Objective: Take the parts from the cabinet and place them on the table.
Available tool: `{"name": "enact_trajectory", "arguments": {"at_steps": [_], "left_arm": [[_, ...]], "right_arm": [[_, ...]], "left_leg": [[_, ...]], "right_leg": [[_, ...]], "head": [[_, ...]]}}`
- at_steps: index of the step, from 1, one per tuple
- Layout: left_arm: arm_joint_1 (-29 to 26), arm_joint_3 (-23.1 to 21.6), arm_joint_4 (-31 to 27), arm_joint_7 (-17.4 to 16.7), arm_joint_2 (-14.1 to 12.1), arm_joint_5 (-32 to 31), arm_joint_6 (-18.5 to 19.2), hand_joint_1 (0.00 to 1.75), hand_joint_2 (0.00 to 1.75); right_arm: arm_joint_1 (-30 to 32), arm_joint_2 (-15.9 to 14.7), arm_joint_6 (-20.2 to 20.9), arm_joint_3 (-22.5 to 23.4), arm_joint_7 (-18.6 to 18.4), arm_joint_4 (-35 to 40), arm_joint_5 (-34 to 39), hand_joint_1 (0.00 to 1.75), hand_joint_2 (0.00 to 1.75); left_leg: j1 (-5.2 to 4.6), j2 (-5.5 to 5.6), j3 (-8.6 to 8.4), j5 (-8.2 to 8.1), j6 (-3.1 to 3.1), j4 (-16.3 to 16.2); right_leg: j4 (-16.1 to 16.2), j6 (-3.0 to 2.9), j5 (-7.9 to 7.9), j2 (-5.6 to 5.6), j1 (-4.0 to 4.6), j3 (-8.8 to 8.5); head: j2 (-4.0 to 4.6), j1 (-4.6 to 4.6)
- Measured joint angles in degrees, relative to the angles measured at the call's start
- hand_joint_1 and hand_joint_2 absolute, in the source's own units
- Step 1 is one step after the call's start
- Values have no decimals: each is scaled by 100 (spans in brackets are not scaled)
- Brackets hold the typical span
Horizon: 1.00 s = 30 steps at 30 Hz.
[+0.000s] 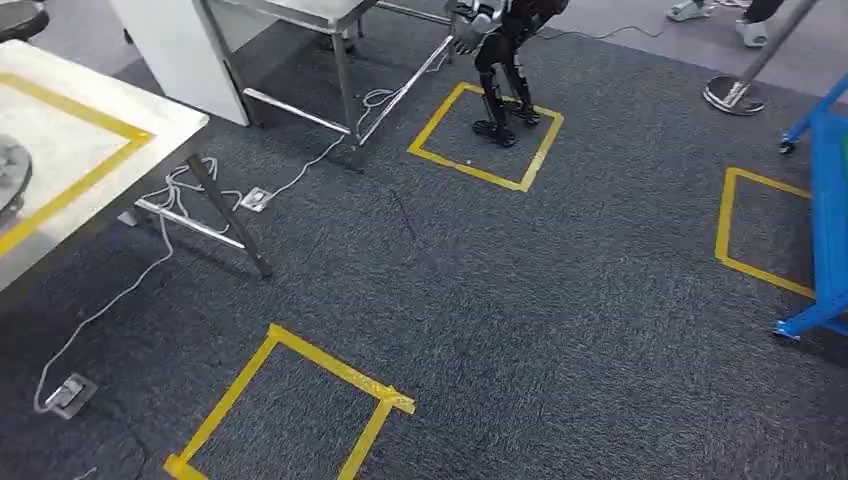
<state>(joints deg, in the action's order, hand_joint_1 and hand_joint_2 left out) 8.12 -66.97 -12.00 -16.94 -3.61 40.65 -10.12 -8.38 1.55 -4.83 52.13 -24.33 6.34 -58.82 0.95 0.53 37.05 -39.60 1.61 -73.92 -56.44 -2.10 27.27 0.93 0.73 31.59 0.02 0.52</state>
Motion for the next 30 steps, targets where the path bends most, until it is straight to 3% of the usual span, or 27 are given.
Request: {"name": "enact_trajectory", "arguments": {"at_steps": [1,2,3,4,5,6,9,10,11,12,13,15,16,17,18,19,20,21,23,25,26,27,28,30], "left_arm": [[-2,0,0,-4,-17,0,0,0,0],[-8,-2,0,-20,-44,-2,-2,0,0],[-8,-2,0,-20,-72,-7,-4,0,0],[-5,-2,0,-20,-85,-7,-29,0,0],[-12,-2,0,-20,-122,-7,-68,0,0],[-13,-2,0,-15,-135,-7,-72,0,0],[-12,-2,-2,29,-151,-22,-98,0,0],[-13,-2,-11,39,-148,-22,-120,0,0],[-9,-2,-17,61,-157,-24,-140,0,0],[-13,0,-20,110,-162,-26,-182,0,0],[-24,0,-20,142,-162,-26,-195,0,0],[-31,0,-20,157,-168,-26,-220,0,0],[-28,0,-20,155,-170,-26,-225,0,0],[-28,0,-20,157,-170,-28,-230,0,0],[-18,0,-20,157,-170,-28,-234,0,0],[-5,0,-24,157,-170,-31,-236,0,0],[5,0,-33,162,-170,-35,-240,0,0],[10,2,-35,164,-170,-39,-240,0,0],[20,2,-37,171,-168,-42,-240,0,0],[34,0,-48,173,-162,-42,-240,0,0],[38,0,-66,173,-166,-42,-240,0,0],[33,2,-66,173,-168,-42,-245,0,0],[17,2,-66,177,-164,-42,-245,0,0],[-1,2,-66,175,-168,-42,-245,0,0]], "right_arm": [[11,26,9,0,-2,0,0,0,0],[22,55,13,0,-4,-2,0,0,0],[27,81,30,0,-4,-2,0,0,0],[28,105,57,0,-4,-4,-4,0,0],[32,138,92,0,-4,-4,-22,0,0],[14,151,111,0,-2,-2,-48,0,0],[17,177,153,0,26,-2,-90,0,0],[22,186,177,0,39,-2,-129,0,0],[39,208,201,0,72,-4,-169,0,0],[32,218,234,0,118,-2,-254,0,0],[16,221,265,-2,151,2,-328,0,0],[6,238,306,-15,195,2,-430,0,0],[26,251,315,-28,197,2,-452,0,0],[58,258,317,-33,197,2,-479,0,0],[83,260,319,-33,197,2,-481,0,0],[99,264,319,-33,197,4,-483,0,0],[101,264,319,-35,197,4,-485,0,0],[88,264,319,-35,197,4,-487,0,0],[71,273,319,-37,199,7,-487,0,0],[94,271,319,-37,199,7,-490,0,0],[108,280,319,-37,199,7,-487,0,0],[96,288,321,-37,199,7,-490,0,0],[75,284,319,-37,199,7,-490,0,0],[46,295,321,-37,199,7,-487,0,0]], "left_leg": [[-2,-14,97,103,3,-51],[-1,-18,70,327,0,132],[3,2,-67,642,-10,526],[11,159,-262,965,-14,1021],[36,501,-398,1055,-41,1329],[71,673,-445,976,-34,1459],[9,432,-477,942,-103,1463],[58,323,-521,955,-139,1518],[58,225,-571,957,-158,1545],[45,109,-617,935,-195,1574],[26,-3,-638,918,-206,1574],[8,-242,-675,859,-211,1573],[7,-333,-701,833,-209,1573],[5,-403,-736,805,-198,1573],[5,-473,-776,774,-190,1573],[5,-534,-825,743,-174,1574],[5,-579,-869,712,-157,1580],[-14,-643,-872,682,-122,1591],[-18,-731,-902,654,-72,1603],[-14,-858,-1009,637,-4,1681],[15,-438,-1014,563,28,1621],[15,-57,-916,450,21,1424],[5,43,-710,262,21,1044],[8,20,-155,-71,36,121]], "right_leg": [[-21,-3,14,89,5,-5],[-44,1,34,174,4,-12],[-74,15,57,266,-1,-22],[-116,37,92,349,-10,-29],[-163,62,132,411,-32,-7],[-233,108,169,490,-15,29],[-198,212,139,725,-91,81],[-205,239,145,816,-79,87],[-298,256,201,573,-55,111],[-581,299,368,232,-55,254],[-992,333,572,69,-67,470],[-1837,379,878,-68,-91,952],[-1962,382,843,-80,-104,1034],[-1834,377,681,-85,-110,978],[-1475,358,416,-104,-109,811],[-958,321,114,-174,-100,563],[-467,263,-112,-341,-71,324],[-323,205,29,-572,12,215],[-250,143,42,-510,43,228],[-180,83,41,-380,56,189],[-83,54,-2,-343,1,109],[-43,13,-12,-306,-16,78],[-40,2,-12,-234,-19,74],[-47,-36,16,-69,-2,63]], "head": [[0,-2],[0,0],[0,-11],[0,-18],[0,-18],[0,-24],[0,-20],[0,-17],[0,-20],[0,26],[0,26],[0,31],[0,35],[0,33],[0,37],[0,35],[0,35],[0,35],[0,35],[0,37],[0,29],[0,13],[0,-2],[0,-24]]}}
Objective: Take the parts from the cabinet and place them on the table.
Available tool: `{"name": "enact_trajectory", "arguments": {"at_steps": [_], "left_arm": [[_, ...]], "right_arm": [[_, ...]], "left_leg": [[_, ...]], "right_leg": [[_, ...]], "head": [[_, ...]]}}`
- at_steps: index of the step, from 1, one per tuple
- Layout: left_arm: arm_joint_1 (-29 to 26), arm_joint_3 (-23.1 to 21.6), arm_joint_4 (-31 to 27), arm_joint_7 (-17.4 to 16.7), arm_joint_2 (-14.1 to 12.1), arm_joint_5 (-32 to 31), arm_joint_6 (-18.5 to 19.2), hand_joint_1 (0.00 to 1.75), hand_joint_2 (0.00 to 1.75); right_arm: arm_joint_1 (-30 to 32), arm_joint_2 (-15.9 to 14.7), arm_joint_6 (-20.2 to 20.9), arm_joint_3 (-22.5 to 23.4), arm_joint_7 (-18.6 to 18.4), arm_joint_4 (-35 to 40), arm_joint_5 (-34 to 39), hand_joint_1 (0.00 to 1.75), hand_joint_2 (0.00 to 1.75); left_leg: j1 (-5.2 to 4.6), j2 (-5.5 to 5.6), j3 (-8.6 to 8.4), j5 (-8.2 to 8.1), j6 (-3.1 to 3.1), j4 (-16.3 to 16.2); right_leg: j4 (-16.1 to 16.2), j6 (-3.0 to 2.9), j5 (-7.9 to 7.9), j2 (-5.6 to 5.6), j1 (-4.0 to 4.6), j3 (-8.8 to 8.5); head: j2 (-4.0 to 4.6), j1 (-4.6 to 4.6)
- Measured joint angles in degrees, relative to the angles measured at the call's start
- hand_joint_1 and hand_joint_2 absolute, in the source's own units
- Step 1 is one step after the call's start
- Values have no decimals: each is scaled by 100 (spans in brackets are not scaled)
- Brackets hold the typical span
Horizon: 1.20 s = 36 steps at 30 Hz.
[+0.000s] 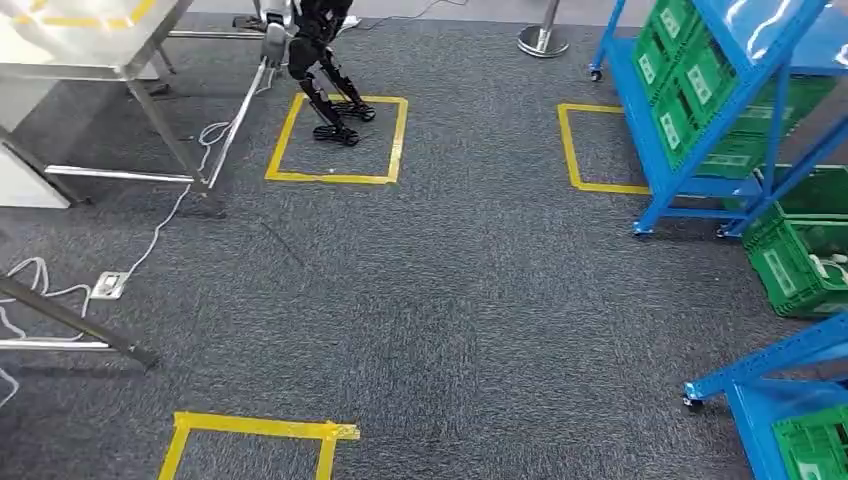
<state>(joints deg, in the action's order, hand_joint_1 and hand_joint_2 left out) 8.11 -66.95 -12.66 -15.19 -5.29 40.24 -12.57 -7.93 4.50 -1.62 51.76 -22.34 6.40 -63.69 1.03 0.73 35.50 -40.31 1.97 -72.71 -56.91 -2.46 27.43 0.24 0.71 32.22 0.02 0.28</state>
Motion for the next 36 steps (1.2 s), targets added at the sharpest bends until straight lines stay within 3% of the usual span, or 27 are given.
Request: {"name": "enact_trajectory", "arguments": {"at_steps": [1,2,4,5,6,7,10,11,12,13,15,16,17,19,20,21,22,26,27,28,30,31,32,33,34,35,36], "left_arm": [[-7,-2,0,-7,0,2,0,0,0],[-10,-2,0,-7,2,0,0,0,0],[-12,-2,0,-4,-11,0,-2,0,0],[-12,-2,0,-4,-15,0,-2,0,0],[-19,0,0,-11,-20,2,-11,0,0],[-28,2,0,-24,-24,2,-29,0,0],[-16,-2,-2,-136,-55,31,-31,0,0],[-16,-2,-4,-162,-57,39,-31,0,0],[-12,-2,-2,-177,-92,39,-37,0,0],[-20,0,-2,-179,-107,39,-48,0,0],[-38,0,-2,-147,-140,22,-50,0,0],[-38,0,-2,-105,-146,-9,-55,0,0],[-36,0,-2,-50,-146,-26,-63,0,0],[-22,0,-15,75,-127,-72,-59,0,0],[-11,0,-20,112,-116,-96,-50,0,0],[-5,0,-20,146,-94,-105,-46,0,0],[1,2,-22,155,-79,-109,-46,0,0],[12,0,-33,149,22,-50,15,0,0],[15,-2,-31,138,24,-26,37,0,0],[8,-2,-33,133,33,0,68,0,0],[-19,0,-33,129,42,61,77,0,0],[-28,2,-33,127,42,81,76,0,0],[-42,2,-33,120,44,94,76,0,0],[-53,2,-31,111,46,98,74,0,0],[-56,2,-28,111,44,98,74,0,0],[-55,2,-28,111,42,98,74,0,0],[-62,2,-26,111,39,100,74,0,0]], "right_arm": [[2,0,0,0,0,0,0,0,0],[1,0,0,0,0,0,-2,0,0],[15,0,0,0,0,0,-2,0,0],[13,4,4,0,0,0,-2,0,0],[13,11,9,0,0,0,-11,0,0],[-12,11,15,-4,0,0,-24,0,0],[9,17,74,-48,-28,0,-94,0,0],[16,17,96,-59,-37,0,-112,0,0],[26,35,114,-66,-39,-2,-116,0,0],[4,42,122,-77,-55,-2,-116,0,0],[-12,50,127,-96,-70,0,-111,0,0],[-7,57,127,-96,-70,0,-107,0,0],[23,61,127,-96,-66,0,-87,0,0],[75,63,65,-92,-61,0,-28,0,0],[82,68,24,-92,-61,0,4,0,0],[78,70,-4,-92,-61,0,9,0,0],[54,72,-9,-92,-61,0,9,0,0],[66,72,2,-92,-59,15,2,0,0],[88,90,0,-92,-61,15,-6,0,0],[73,87,-4,-92,-77,15,-26,0,0],[35,105,15,-96,-85,17,-96,0,0],[23,116,24,-98,-87,17,-114,0,0],[26,116,26,-98,-87,17,-120,0,0],[28,114,28,-98,-87,17,-122,0,0],[46,116,33,-98,-90,17,-129,0,0],[55,120,35,-98,-90,17,-131,0,0],[66,127,37,-98,-92,17,-133,0,0]], "left_leg": [[-2,-27,206,25,5,-228],[2,-50,248,210,10,-151],[14,-2,48,797,11,503],[44,233,-150,1162,21,1049],[73,619,-202,1090,18,1181],[81,573,-267,1046,-4,1344],[34,340,-304,1021,-100,1322],[75,238,-330,1035,-133,1363],[64,156,-365,1017,-165,1377],[47,34,-391,995,-199,1380],[8,-198,-421,947,-220,1379],[-2,-292,-436,925,-215,1378],[-10,-376,-467,897,-216,1378],[-14,-498,-547,837,-201,1378],[-16,-554,-593,808,-187,1380],[-14,-603,-607,778,-171,1393],[-55,-656,-627,752,-128,1388],[-52,-856,-760,718,-24,1507],[-14,-387,-775,653,-2,1426],[-5,-78,-636,508,-1,1159],[0,-7,-128,135,15,274],[-3,-14,109,64,23,-76],[-3,-30,245,156,27,-176],[0,-39,244,345,26,-44],[1,-16,133,665,20,311],[6,90,-53,1002,18,796],[38,489,-180,1193,13,1189]], "right_leg": [[-7,-1,15,97,3,-15],[-12,4,33,185,1,-40],[-50,41,90,343,-17,-105],[-100,76,143,428,-38,-128],[-139,119,183,484,-36,-112],[-215,162,217,583,-45,-56],[-154,248,185,816,-91,-13],[-197,269,223,811,-92,-11],[-347,293,312,467,-56,48],[-722,327,520,213,-65,244],[-1644,367,910,20,-86,748],[-1919,373,955,-5,-94,907],[-1924,366,856,-10,-97,929],[-1268,318,352,-46,-85,628],[-773,274,75,-143,-65,394],[-387,226,-5,-399,-16,216],[-284,199,67,-468,49,146],[-122,94,79,-262,46,67],[-35,80,43,-226,9,-5],[2,47,32,-177,-9,-39],[7,7,48,-27,-5,-42],[5,0,59,66,1,-55],[0,4,69,168,1,-76],[-6,15,84,248,-1,-95],[-22,32,110,337,-9,-124],[-52,61,143,413,-20,-156],[-82,93,187,470,-37,-137]], "head": [[0,-2],[0,-2],[0,-2],[0,-4],[0,-4],[0,-2],[0,-4],[0,0],[0,18],[0,55],[0,57],[0,57],[0,57],[0,57],[0,57],[0,57],[0,70],[0,63],[0,60],[0,44],[0,-2],[0,-15],[0,-17],[0,-24],[0,-28],[0,-31],[0,-39]]}}
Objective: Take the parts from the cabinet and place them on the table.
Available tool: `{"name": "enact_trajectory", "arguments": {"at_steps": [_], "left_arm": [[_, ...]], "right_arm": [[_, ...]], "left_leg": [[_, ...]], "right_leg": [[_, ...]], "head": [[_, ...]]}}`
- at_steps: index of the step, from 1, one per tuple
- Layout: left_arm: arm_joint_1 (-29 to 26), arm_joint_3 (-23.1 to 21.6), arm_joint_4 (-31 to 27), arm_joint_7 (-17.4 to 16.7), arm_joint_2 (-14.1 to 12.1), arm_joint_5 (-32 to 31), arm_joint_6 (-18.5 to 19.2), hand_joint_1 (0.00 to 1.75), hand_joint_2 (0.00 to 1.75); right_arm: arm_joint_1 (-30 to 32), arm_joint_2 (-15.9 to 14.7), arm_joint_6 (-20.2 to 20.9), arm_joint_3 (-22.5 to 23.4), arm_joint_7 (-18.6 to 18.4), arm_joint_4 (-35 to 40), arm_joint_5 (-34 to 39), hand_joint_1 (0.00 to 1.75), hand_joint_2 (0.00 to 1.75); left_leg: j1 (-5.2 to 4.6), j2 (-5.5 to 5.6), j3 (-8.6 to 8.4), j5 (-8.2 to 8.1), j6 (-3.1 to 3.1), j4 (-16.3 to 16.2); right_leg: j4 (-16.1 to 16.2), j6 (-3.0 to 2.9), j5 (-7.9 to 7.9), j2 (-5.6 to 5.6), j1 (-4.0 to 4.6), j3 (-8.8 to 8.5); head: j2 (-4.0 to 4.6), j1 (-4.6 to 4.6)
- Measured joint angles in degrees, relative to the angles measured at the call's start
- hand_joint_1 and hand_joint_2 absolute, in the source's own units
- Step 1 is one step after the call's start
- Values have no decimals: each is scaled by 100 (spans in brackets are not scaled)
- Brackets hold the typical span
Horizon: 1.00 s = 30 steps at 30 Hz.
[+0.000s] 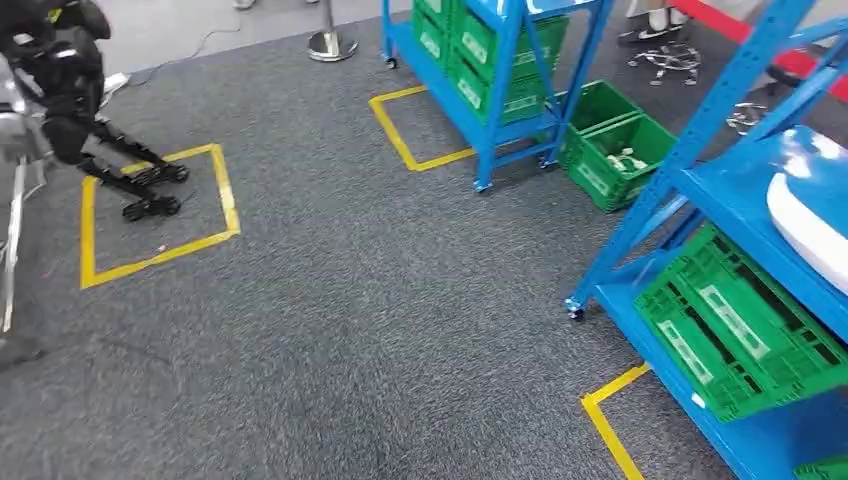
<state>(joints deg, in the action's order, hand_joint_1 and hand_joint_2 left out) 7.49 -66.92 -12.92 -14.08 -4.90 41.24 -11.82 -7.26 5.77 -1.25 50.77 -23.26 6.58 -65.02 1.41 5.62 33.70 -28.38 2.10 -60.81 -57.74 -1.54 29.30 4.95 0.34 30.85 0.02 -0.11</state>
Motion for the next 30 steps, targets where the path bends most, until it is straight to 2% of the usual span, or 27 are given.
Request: {"name": "enact_trajectory", "arguments": {"at_steps": [1,2,4,5,6,7,8,10,11,12,13,14,15,16,17,20,21,22,23,24,25,26,27,28,29,30], "left_arm": [[-5,2,2,-15,0,7,2,0,0],[-6,4,2,-35,0,29,15,0,0],[-11,11,2,-94,2,87,72,0,0],[-14,11,4,-120,2,122,111,0,0],[-9,13,9,-122,-13,145,138,0,0],[-16,15,9,-129,-26,173,175,0,0],[-31,17,11,-133,-37,186,212,0,0],[-42,17,20,-142,-65,195,240,0,0],[-37,17,22,-144,-72,195,243,0,0],[-29,17,22,-146,-76,195,249,0,0],[-17,17,22,-149,-76,195,260,0,0],[-2,17,24,-149,-76,190,280,0,0],[10,17,24,-146,-76,179,293,0,0],[16,17,24,-127,-76,164,295,0,0],[15,17,24,-109,-76,145,297,0,0],[48,17,24,-26,-70,83,291,0,0],[62,17,26,2,-72,68,288,0,0],[66,17,26,33,-79,55,278,0,0],[49,20,26,48,-74,46,275,0,0],[42,17,26,77,-83,4,275,0,0],[31,17,26,90,-85,-33,278,0,0],[19,15,26,105,-87,-91,278,0,0],[10,13,26,105,-83,-153,275,0,0],[4,11,26,105,-81,-214,256,0,0],[7,11,26,105,-74,-264,208,0,0],[8,11,26,103,-50,-315,151,0,0]], "right_arm": [[-19,0,0,0,0,0,-28,0,0],[-42,2,-4,0,0,0,-46,0,0],[-50,2,-28,-2,0,0,-100,0,0],[-46,2,-37,-4,-15,0,-131,0,0],[-38,11,-44,-7,-31,-2,-164,0,0],[-50,20,-61,-11,-33,-2,-186,0,0],[-72,26,-85,-20,-33,-2,-206,0,0],[-82,57,-118,-57,-26,-2,-219,0,0],[-63,66,-120,-72,-26,-2,-219,0,0],[-31,70,-122,-92,-24,-2,-219,0,0],[0,81,-133,-98,-17,-2,-216,0,0],[23,83,-144,-103,9,-2,-216,0,0],[27,85,-155,-107,31,-2,-214,0,0],[12,85,-168,-114,57,-2,-201,0,0],[-6,96,-179,-129,76,-2,-182,0,0],[13,100,-203,-138,72,0,-149,0,0],[22,111,-203,-138,63,-2,-142,0,0],[11,116,-212,-136,44,0,-138,0,0],[-9,109,-216,-136,22,0,-133,0,0],[-35,116,-216,-136,22,2,-100,0,0],[-54,125,-214,-136,22,2,-74,0,0],[-55,129,-216,-136,22,2,-18,0,0],[-55,127,-214,-136,22,2,31,0,0],[-52,118,-210,-133,24,2,87,0,0],[-49,111,-195,-129,28,2,127,0,0],[-50,105,-166,-125,33,2,164,0,0]], "left_leg": [[41,242,-42,-90,-15,84],[27,138,-98,-160,-45,144],[-18,-15,-114,-177,-103,159],[18,-132,-150,-164,-134,206],[20,-242,-197,-163,-161,237],[2,-356,-233,-185,-197,262],[-21,-487,-262,-207,-224,262],[-42,-739,-297,-262,-234,261],[-47,-834,-315,-289,-234,261],[-51,-911,-345,-315,-223,261],[-51,-978,-380,-344,-215,261],[-52,-1032,-426,-373,-203,262],[-52,-1079,-472,-405,-188,266],[-59,-1128,-481,-428,-161,274],[-73,-1161,-477,-448,-124,266],[-59,-1311,-562,-469,-38,317],[-23,-1071,-581,-535,4,296],[-18,-632,-531,-617,9,146],[-27,-507,-331,-806,9,-223],[-27,-486,-63,-1001,16,-691],[-26,-495,203,-1130,25,-1117],[-29,-511,402,-1126,35,-1364],[-29,-530,462,-979,37,-1338],[-25,-532,416,-722,32,-1108],[-20,-490,267,-385,25,-690],[-2,-292,83,-69,20,-202]], "right_leg": [[-67,49,38,66,27,25],[-85,78,34,163,-11,88],[-43,149,4,325,-60,107],[-51,173,12,432,-50,115],[-134,189,70,103,-18,127],[-364,219,210,-211,-14,245],[-783,249,418,-366,-31,469],[-1625,285,724,-465,-54,945],[-1805,296,716,-476,-60,1061],[-1714,292,565,-480,-66,1037],[-1392,275,312,-492,-69,890],[-899,240,17,-534,-65,649],[-384,184,-236,-682,-43,395],[-240,154,-116,-900,27,297],[-117,100,-96,-904,62,247],[-93,29,-74,-775,93,262],[14,0,-119,-738,24,172],[54,-17,-124,-702,20,136],[59,-48,-127,-642,17,132],[58,-65,-120,-568,20,130],[57,-81,-109,-484,28,117],[55,-88,-97,-394,31,98],[53,-78,-84,-305,30,71],[45,-65,-66,-219,26,41],[25,-44,-37,-130,18,9],[-3,-10,-1,-53,4,-12]], "head": [[0,0],[0,9],[0,17],[0,22],[0,28],[0,83],[0,98],[0,96],[0,96],[0,96],[0,98],[0,96],[0,101],[0,96],[0,109],[0,100],[0,112],[0,81],[0,74],[0,52],[0,44],[0,42],[0,39],[0,33],[0,31],[0,26]]}}
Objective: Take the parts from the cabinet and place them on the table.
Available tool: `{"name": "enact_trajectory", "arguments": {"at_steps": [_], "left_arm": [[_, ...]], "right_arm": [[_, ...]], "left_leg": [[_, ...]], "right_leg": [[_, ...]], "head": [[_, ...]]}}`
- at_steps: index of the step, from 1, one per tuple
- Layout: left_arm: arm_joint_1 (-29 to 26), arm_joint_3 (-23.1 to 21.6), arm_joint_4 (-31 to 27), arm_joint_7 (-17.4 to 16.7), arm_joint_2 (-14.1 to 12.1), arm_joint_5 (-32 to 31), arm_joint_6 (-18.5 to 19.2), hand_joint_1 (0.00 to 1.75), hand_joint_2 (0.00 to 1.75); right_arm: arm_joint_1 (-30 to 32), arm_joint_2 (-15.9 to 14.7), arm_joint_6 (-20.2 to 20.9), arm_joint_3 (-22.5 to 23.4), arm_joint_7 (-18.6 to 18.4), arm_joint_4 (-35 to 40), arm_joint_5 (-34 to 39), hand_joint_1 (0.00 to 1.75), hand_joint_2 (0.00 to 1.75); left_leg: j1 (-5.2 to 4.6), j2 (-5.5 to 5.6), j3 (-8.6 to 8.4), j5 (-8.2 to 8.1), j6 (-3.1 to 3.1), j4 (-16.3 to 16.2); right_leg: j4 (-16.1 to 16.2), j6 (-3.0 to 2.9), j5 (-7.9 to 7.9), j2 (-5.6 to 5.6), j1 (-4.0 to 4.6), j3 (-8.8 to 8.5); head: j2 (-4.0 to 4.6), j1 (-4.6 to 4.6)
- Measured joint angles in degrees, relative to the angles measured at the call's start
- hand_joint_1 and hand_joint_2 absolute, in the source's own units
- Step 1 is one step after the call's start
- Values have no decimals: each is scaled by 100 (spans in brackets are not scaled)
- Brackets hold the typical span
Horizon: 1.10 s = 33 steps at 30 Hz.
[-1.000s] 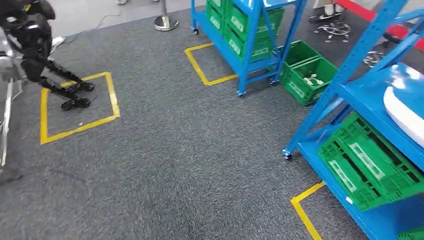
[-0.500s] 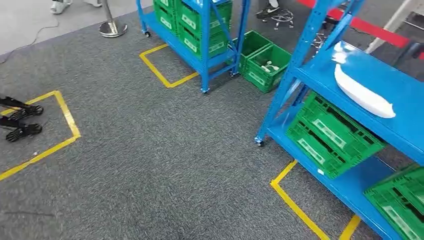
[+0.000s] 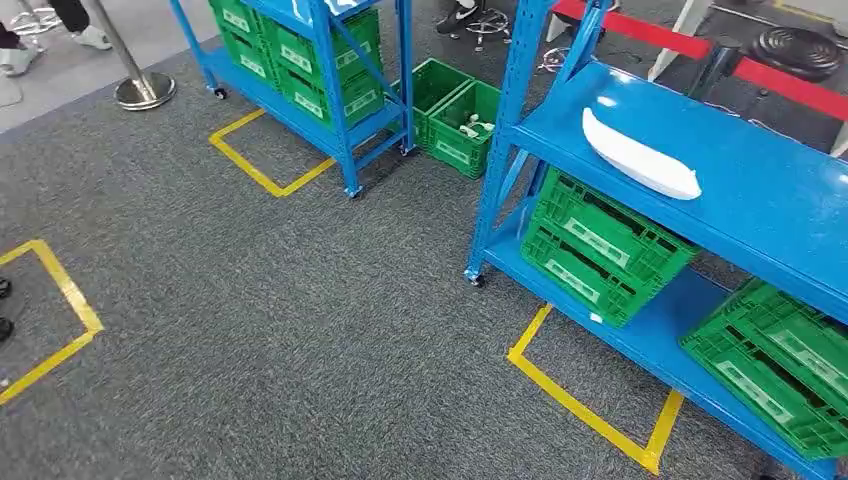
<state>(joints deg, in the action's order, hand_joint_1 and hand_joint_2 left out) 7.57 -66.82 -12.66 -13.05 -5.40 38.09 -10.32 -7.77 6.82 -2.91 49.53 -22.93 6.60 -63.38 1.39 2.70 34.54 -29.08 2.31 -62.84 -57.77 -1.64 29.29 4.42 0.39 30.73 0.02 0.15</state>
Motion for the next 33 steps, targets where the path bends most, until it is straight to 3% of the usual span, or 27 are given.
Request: {"name": "enact_trajectory", "arguments": {"at_steps": [1,2,4,5,6,7,8,9,10,11,12,13,15,16,17,21,22,23,25,26,27,28,30,31,32,33], "left_arm": [[-3,-2,0,-20,24,-39,-61,0,0],[-11,-7,0,-30,54,-52,-98,0,0],[-6,-9,0,-52,98,-87,-127,0,0],[-6,-9,-2,-66,122,-89,-135,0,0],[-2,-9,-4,-68,146,-94,-137,0,0],[-1,-9,-4,-81,146,-105,-151,0,0],[-10,-11,-4,-104,160,-109,-151,0,0],[-21,-11,-4,-133,159,-109,-146,0,0],[-24,-9,-4,-170,157,-109,-135,0,0],[-23,-9,-4,-192,157,-107,-129,0,0],[-23,-9,-4,-203,159,-107,-113,0,0],[-13,-9,-4,-210,162,-107,-105,0,0],[16,-7,-4,-221,181,-107,-94,0,0],[28,-7,-4,-219,197,-107,-92,0,0],[38,-7,-4,-216,214,-107,-92,0,0],[62,-9,-9,-183,251,-107,-89,0,0],[68,-9,-11,-175,253,-109,-92,0,0],[65,-7,-13,-162,253,-107,-92,0,0],[39,-7,-13,-157,256,-107,-92,0,0],[33,-7,-13,-153,256,-107,-92,0,0],[23,-9,-13,-153,258,-105,-92,0,0],[9,-9,-11,-153,260,-105,-92,0,0],[9,-9,-11,-151,258,-105,-92,0,0],[8,-9,-11,-149,256,-105,-92,0,0],[7,-7,-11,-151,253,-105,-92,0,0],[7,-7,-13,-142,253,-107,-92,0,0]], "right_arm": [[0,-17,37,2,0,2,37,0,0],[-31,-44,61,4,0,0,52,0,0],[-42,-72,81,4,0,2,79,0,0],[-40,-87,83,4,0,2,85,0,0],[-37,-131,87,4,-2,7,94,0,0],[-30,-129,96,4,-7,2,96,0,0],[-49,-137,103,4,-9,2,96,0,0],[-70,-140,105,4,-9,2,96,0,0],[-78,-140,107,4,2,4,96,0,0],[-68,-142,109,4,31,4,94,0,0],[-38,-153,107,7,61,4,94,0,0],[-7,-164,107,7,87,4,92,0,0],[22,-199,107,13,109,4,85,0,0],[23,-216,107,13,114,4,83,0,0],[6,-223,107,13,114,4,74,0,0],[-3,-245,107,13,118,2,46,0,0],[4,-243,105,15,118,2,44,0,0],[-12,-243,103,15,118,0,35,0,0],[-49,-258,100,15,118,2,26,0,0],[-48,-260,103,15,118,2,24,0,0],[-46,-264,101,15,118,2,9,0,0],[-37,-271,103,17,118,2,0,0,0],[-28,-280,103,17,116,2,-7,0,0],[-21,-278,103,17,116,0,-9,0,0],[-26,-275,103,17,116,0,-9,0,0],[-46,-278,101,17,116,0,-13,0,0]], "left_leg": [[49,473,-80,-20,-22,182],[72,539,-151,-58,-27,370],[19,384,-166,-99,-91,354],[12,254,-190,-106,-133,371],[38,160,-212,-97,-171,417],[37,35,-259,-107,-205,442],[24,-88,-295,-130,-243,460],[10,-230,-314,-148,-252,460],[-1,-362,-329,-178,-262,460],[-6,-475,-346,-202,-255,458],[-7,-564,-371,-227,-250,458],[-6,-634,-402,-255,-238,458],[-5,-743,-489,-311,-211,459],[-10,-785,-525,-341,-188,464],[-49,-822,-524,-368,-154,460],[-40,-973,-665,-415,-26,530],[-13,-536,-663,-486,7,465],[-13,-260,-536,-623,2,231],[-19,-204,-35,-998,12,-648],[-23,-215,220,-1097,13,-1038],[-30,-235,380,-1030,6,-1191],[-31,-243,390,-820,-2,-1062],[-28,-157,111,-191,-30,-275],[-24,103,-59,37,-60,196],[13,413,-95,-63,-89,241],[4,309,-170,-116,-113,370]], "right_leg": [[-26,30,35,55,-20,31],[-100,75,65,141,-5,67],[-66,145,40,312,-69,126],[-46,191,24,432,-80,133],[-62,207,44,402,-79,127],[-189,248,127,9,-47,182],[-507,285,315,-250,-50,348],[-959,320,535,-360,-61,593],[-1412,343,715,-399,-76,839],[-1721,360,789,-416,-88,1014],[-1787,366,725,-424,-93,1062],[-1601,361,529,-439,-93,981],[-652,308,-40,-539,-85,522],[-202,256,-172,-745,-58,318],[-135,218,-65,-900,23,253],[-40,100,-51,-727,13,213],[23,72,-75,-691,-20,139],[42,38,-74,-647,-35,111],[37,-6,-55,-505,-28,104],[30,-21,-42,-413,-15,97],[22,-22,-25,-316,-10,80],[15,-11,-7,-229,-10,56],[-1,19,41,-61,-17,-12],[-23,41,79,11,-28,-34],[-44,80,104,69,-19,0],[-73,122,104,159,-47,42]], "head": [[0,-2],[0,2],[0,11],[0,11],[0,2],[0,35],[0,94],[0,94],[0,94],[0,94],[0,94],[0,94],[0,94],[0,94],[0,96],[0,98],[0,74],[0,61],[0,24],[0,24],[0,20],[0,20],[0,13],[0,7],[0,7],[0,7]]}}
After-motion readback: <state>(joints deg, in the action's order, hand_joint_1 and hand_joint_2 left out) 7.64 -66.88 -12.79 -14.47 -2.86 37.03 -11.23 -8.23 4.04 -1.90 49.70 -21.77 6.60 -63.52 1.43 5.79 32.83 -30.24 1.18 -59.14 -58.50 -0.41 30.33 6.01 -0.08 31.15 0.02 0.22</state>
